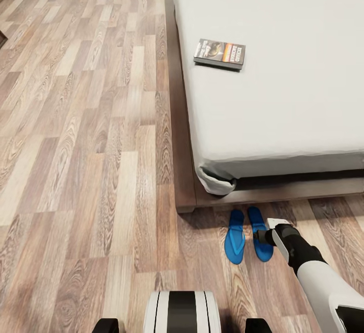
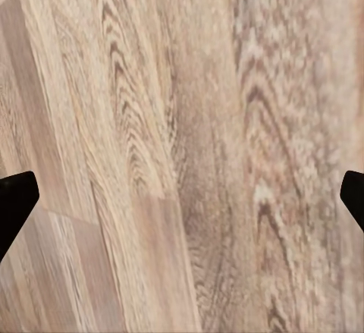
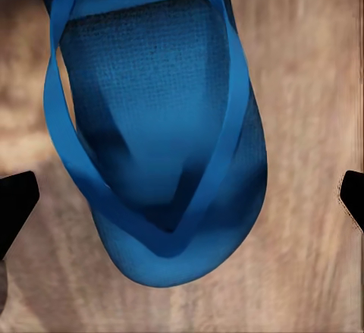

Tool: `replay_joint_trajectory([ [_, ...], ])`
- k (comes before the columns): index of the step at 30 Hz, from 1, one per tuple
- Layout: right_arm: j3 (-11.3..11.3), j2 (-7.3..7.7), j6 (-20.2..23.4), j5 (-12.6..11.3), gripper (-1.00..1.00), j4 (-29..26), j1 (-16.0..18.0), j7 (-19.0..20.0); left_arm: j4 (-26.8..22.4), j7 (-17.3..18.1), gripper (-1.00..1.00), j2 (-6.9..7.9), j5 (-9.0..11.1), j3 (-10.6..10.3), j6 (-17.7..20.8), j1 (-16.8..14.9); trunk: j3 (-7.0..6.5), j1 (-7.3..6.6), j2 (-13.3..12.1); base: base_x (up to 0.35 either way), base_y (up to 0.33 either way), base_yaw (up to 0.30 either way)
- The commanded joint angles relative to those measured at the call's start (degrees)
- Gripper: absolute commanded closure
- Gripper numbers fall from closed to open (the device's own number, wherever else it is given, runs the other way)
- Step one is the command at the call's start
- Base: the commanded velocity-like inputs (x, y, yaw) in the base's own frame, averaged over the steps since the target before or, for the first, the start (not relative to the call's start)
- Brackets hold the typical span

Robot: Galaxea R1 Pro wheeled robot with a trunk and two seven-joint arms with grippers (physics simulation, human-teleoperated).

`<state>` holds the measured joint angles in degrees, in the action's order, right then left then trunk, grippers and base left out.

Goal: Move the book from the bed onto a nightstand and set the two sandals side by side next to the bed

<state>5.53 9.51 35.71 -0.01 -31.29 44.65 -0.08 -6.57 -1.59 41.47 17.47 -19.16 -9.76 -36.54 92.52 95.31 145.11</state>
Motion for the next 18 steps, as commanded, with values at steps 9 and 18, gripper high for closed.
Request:
replay_joint_trajectory([
  [9,0.1,-0.02,0.2,0.0,-1.0,-0.1,0.0,0.0,0.1,-0.2,-1.0,0.02,0.4,-0.5,-0.3,0.0,-0.2,-0.03,0.0,0.0,0.0,0.0],
  [18,0.1,0.07,0.1,-0.2,-1.0,-0.1,0.0,0.2,0.0,-0.2,-1.0,0.02,0.4,-0.4,-0.3,0.0,-0.2,-0.03,0.0,0.0,0.0,0.0],
])
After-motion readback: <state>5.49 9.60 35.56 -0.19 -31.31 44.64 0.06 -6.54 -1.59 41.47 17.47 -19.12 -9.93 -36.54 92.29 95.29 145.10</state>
